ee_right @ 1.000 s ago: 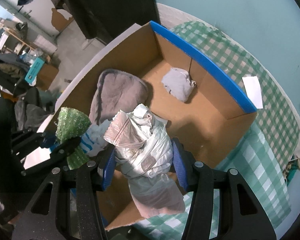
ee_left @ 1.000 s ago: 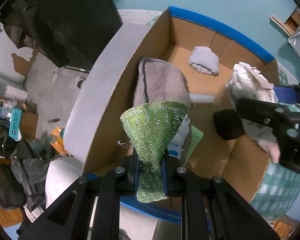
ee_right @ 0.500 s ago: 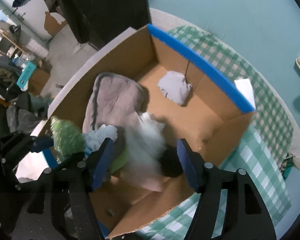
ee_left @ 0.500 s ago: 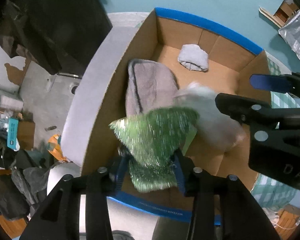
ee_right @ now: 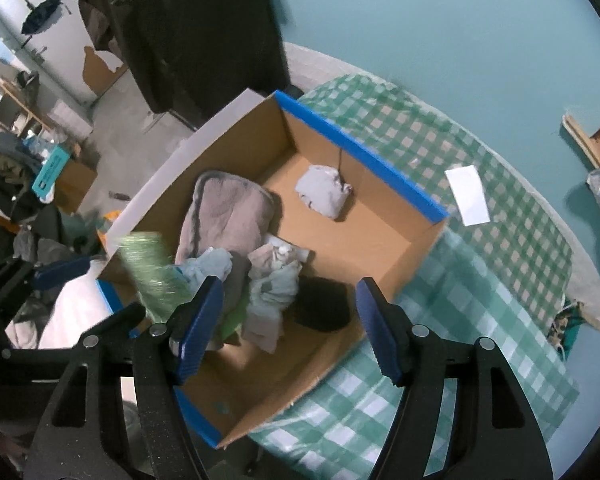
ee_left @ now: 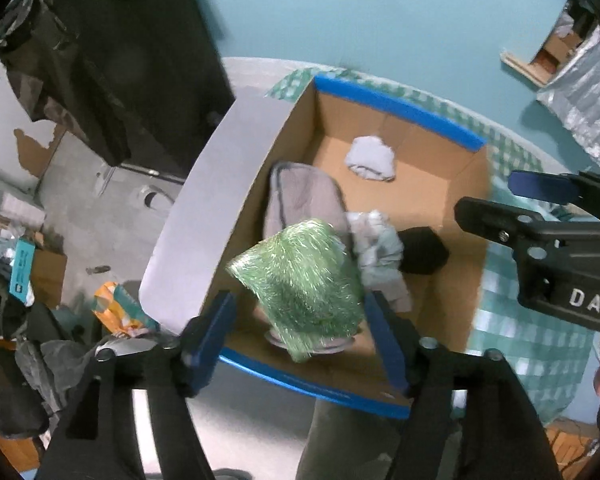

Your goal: Organize soft objects

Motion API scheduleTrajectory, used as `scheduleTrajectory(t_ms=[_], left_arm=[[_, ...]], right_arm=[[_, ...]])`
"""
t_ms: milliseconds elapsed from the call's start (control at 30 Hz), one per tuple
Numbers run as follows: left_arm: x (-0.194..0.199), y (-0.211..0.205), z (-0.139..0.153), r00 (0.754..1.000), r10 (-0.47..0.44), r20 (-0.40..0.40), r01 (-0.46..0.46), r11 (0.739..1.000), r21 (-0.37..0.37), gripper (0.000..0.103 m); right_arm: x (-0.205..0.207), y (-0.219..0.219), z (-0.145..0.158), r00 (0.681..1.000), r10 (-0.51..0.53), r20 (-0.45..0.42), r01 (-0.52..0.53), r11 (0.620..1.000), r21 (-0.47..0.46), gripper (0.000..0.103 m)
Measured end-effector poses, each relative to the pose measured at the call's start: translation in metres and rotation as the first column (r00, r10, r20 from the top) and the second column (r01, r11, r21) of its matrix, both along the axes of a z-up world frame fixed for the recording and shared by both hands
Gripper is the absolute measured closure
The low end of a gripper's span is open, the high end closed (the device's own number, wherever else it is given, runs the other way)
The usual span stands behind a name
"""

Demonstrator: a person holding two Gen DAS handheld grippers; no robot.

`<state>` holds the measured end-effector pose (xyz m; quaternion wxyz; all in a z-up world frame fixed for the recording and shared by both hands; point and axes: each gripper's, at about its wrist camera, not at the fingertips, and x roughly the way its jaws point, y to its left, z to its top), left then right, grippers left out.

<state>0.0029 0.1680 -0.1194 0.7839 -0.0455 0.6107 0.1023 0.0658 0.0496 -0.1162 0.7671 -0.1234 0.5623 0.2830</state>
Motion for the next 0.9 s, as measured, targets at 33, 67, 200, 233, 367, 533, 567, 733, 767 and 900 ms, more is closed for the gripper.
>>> scheduleTrajectory(t_ms=[33, 67, 200, 233, 367, 533, 567, 733, 767, 900], left_arm=[[-0.001, -0.002, 0.004, 1.0, -0.005, 0.006, 0.005, 1.0, -0.006, 0.03], [-0.003, -0.004, 0.009, 1.0, -0.013, 0.018, 0.013, 1.0, -0.017, 0.03], [-0.009, -0.016, 0.029, 0.998, -0.036, 0.058, 0.037, 0.999, -0.02, 0.026], [-0.01, -0.018, 0.031, 0.997, -0.038, 0.064, 0.04, 0.999, -0.021, 0.022], [-0.013, -0.03, 0.047, 0.993, -0.061, 0.1, 0.062, 0.998, -0.005, 0.022], [-0.015, -0.042, 0.065, 0.987, -0.091, 0.13, 0.086, 0.995, 0.046, 0.017], [-0.016, -0.042, 0.069, 0.986, -0.093, 0.135, 0.087, 0.995, 0.052, 0.017], [-0.02, -0.056, 0.084, 0.981, -0.112, 0.158, 0.099, 0.991, 0.089, 0.017], [-0.021, -0.058, 0.086, 0.981, -0.115, 0.159, 0.101, 0.991, 0.091, 0.017], [-0.023, -0.068, 0.092, 0.979, -0.121, 0.163, 0.108, 0.99, 0.088, 0.017]], right_arm=[[-0.002, -0.002, 0.004, 1.0, -0.003, 0.007, 0.002, 1.0, 0.005, 0.034], [-0.003, -0.004, 0.008, 1.0, -0.005, 0.012, 0.005, 1.0, 0.011, 0.034], [-0.008, -0.017, 0.024, 0.999, -0.032, 0.031, 0.031, 0.999, 0.034, 0.034], [-0.009, -0.02, 0.029, 0.999, -0.039, 0.037, 0.037, 0.998, 0.042, 0.034], [-0.011, -0.036, 0.048, 0.996, -0.07, 0.061, 0.066, 0.996, 0.066, 0.034], [-0.015, -0.057, 0.069, 0.99, -0.108, 0.093, 0.099, 0.99, 0.095, 0.034], [-0.016, -0.06, 0.072, 0.988, -0.116, 0.098, 0.106, 0.989, 0.098, 0.034], [-0.021, -0.08, 0.09, 0.978, -0.161, 0.13, 0.146, 0.982, 0.119, 0.034], [-0.022, -0.084, 0.093, 0.976, -0.168, 0.137, 0.152, 0.981, 0.121, 0.034], [-0.028, -0.099, 0.102, 0.967, -0.193, 0.165, 0.174, 0.977, 0.122, 0.033]])
